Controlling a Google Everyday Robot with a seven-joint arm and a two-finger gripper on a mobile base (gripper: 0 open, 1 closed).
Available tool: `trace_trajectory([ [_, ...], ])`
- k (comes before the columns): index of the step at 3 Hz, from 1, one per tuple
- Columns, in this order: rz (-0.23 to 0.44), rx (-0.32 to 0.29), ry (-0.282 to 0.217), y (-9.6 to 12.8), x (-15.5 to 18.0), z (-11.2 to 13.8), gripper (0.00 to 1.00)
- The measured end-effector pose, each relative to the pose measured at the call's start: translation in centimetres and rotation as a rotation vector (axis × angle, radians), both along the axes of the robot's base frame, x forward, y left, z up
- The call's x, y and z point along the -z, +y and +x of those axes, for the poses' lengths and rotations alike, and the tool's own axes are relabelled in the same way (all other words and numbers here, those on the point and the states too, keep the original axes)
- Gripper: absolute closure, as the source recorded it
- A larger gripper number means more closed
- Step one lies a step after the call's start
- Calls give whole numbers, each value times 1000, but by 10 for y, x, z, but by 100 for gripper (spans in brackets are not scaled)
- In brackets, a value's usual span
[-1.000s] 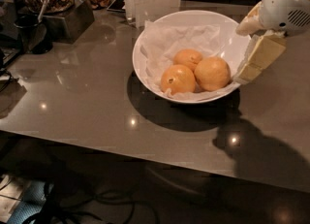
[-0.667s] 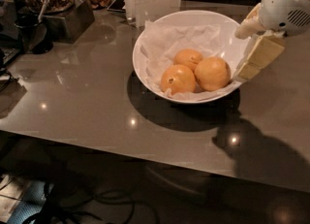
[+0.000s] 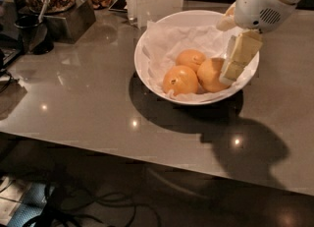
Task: Pick orange from white bowl
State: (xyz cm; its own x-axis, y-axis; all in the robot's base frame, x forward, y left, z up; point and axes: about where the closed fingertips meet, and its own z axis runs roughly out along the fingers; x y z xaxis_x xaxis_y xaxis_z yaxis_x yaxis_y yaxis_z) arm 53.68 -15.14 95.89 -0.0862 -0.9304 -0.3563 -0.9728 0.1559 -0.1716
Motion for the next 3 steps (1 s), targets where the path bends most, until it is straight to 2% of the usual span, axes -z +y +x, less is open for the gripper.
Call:
trace_trajectory([
  [1, 11, -20, 14, 11, 6, 10, 14],
  [3, 15, 1, 46, 8, 24, 23, 15],
])
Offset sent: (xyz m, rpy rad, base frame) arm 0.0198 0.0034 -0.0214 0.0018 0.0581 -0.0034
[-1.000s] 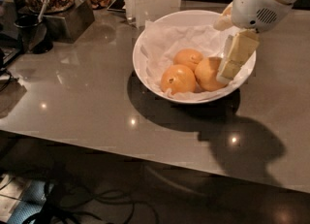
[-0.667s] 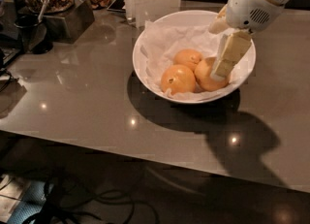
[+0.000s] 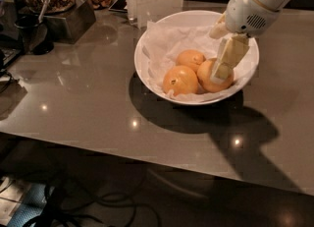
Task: Pick orange from white bowl
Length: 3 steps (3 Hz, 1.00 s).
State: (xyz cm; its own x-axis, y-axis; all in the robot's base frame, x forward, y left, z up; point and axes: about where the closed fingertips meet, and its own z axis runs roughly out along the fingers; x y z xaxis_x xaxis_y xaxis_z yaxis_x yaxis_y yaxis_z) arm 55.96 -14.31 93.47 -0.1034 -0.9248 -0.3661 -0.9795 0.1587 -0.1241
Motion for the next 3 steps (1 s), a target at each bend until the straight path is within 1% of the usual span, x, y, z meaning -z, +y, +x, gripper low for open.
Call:
trace_trajectory([
  [2, 27, 18, 51, 2, 24, 5, 14],
  [3, 39, 39, 69, 1, 33, 7, 15],
])
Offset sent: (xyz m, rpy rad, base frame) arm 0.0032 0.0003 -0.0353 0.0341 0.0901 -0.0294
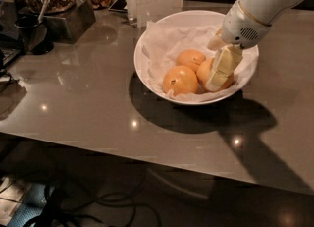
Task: Pick orange from white bowl
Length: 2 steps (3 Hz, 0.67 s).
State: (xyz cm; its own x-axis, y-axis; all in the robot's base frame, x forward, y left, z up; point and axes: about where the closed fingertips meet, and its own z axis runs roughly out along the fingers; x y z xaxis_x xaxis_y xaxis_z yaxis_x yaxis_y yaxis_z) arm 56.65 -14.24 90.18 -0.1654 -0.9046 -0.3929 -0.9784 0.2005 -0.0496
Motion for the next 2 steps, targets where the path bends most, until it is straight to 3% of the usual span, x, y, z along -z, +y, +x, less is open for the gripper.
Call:
trace_trajectory([
  [2, 5, 22, 38, -5, 15, 1, 15],
])
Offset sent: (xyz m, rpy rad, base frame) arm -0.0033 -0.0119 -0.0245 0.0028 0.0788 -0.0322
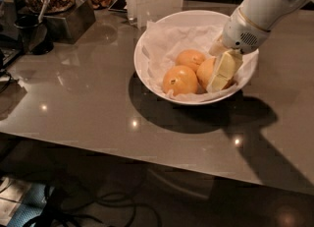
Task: Pick orange from white bowl
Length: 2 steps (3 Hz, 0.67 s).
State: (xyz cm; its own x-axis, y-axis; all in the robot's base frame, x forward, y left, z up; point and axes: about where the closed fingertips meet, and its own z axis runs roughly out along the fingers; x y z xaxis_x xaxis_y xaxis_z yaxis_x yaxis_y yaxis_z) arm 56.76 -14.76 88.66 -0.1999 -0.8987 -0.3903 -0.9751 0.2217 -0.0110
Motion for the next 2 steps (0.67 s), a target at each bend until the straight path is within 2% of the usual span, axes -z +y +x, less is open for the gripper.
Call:
trace_trajectory([
  [2, 6, 0, 46, 1, 15, -1, 15],
])
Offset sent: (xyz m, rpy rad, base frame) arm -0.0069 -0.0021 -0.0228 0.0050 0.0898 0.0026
